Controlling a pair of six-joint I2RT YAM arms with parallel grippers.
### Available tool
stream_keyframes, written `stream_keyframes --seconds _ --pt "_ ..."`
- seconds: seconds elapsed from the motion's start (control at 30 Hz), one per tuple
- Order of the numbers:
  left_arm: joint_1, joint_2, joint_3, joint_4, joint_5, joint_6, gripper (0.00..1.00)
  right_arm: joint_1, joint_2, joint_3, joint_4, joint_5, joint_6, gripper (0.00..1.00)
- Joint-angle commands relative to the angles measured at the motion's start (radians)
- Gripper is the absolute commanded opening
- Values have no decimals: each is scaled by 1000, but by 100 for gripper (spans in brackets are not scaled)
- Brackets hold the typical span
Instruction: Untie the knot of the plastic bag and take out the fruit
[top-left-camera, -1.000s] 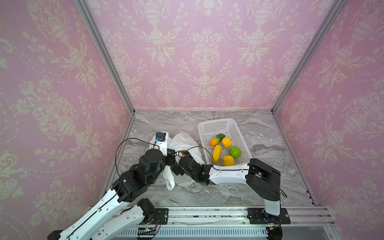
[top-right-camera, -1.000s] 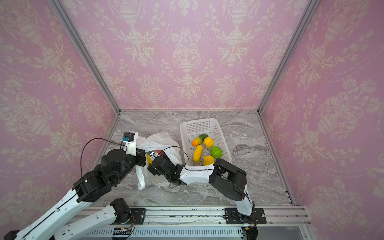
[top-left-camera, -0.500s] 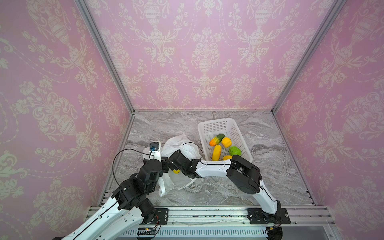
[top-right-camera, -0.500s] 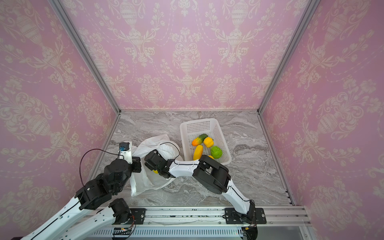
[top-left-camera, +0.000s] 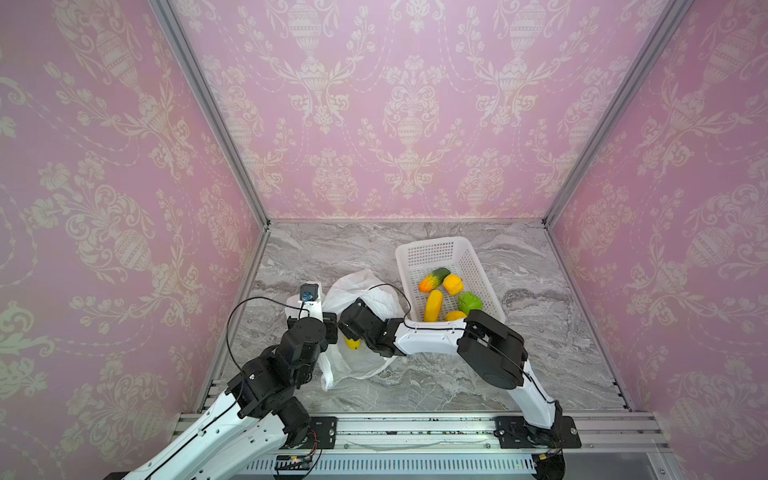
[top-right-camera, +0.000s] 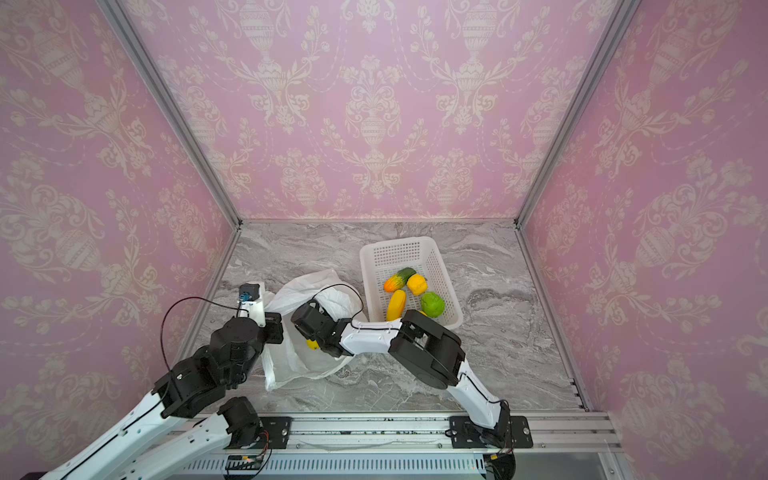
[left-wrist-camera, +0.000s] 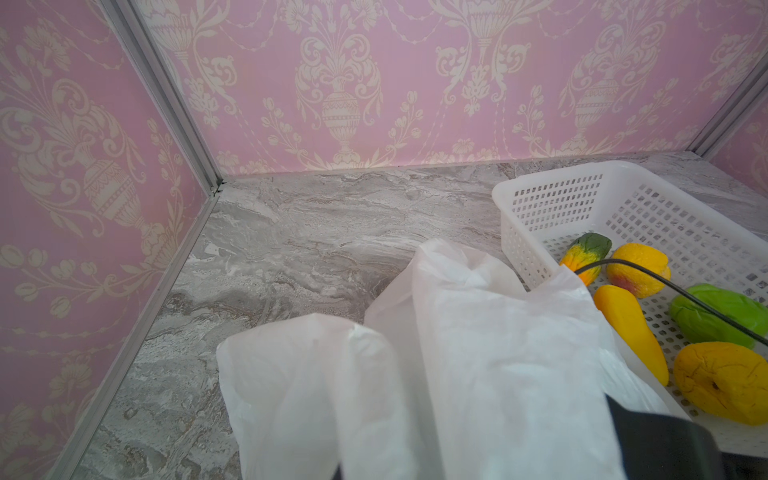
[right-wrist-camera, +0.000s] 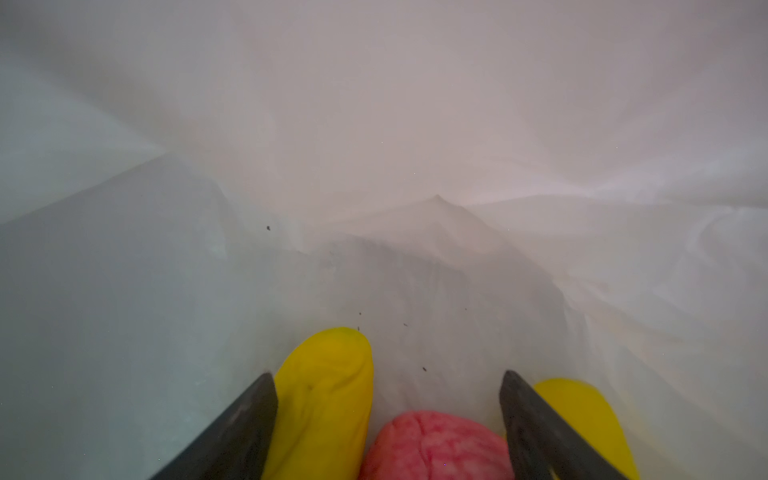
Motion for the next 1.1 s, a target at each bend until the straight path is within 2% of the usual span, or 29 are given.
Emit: stream_keyframes --seconds 0.0,0.2,0.3,0.47,0.8,0.93,1.07 --pt "-6 -1 -15 21 -22 18 0 -15 -21 -61 -93 27 84 84" --pt "-6 12 -15 30 -24 24 0 -20 -50 -127 -65 41 134 84" --pt "-6 27 -19 32 -18 24 0 -16 -62 -150 -51 43 143 91" --pt "-5 86 -4 24 -39 24 0 -4 -125 -199 -44 46 142 93" --pt "-5 140 13 3 -49 16 0 9 -237 -316 -41 50 162 85" --pt "-4 149 11 13 -36 19 0 29 -246 -324 -31 42 126 89" --pt "-4 170 22 11 -25 19 0 62 -275 -301 -83 90 99 92"
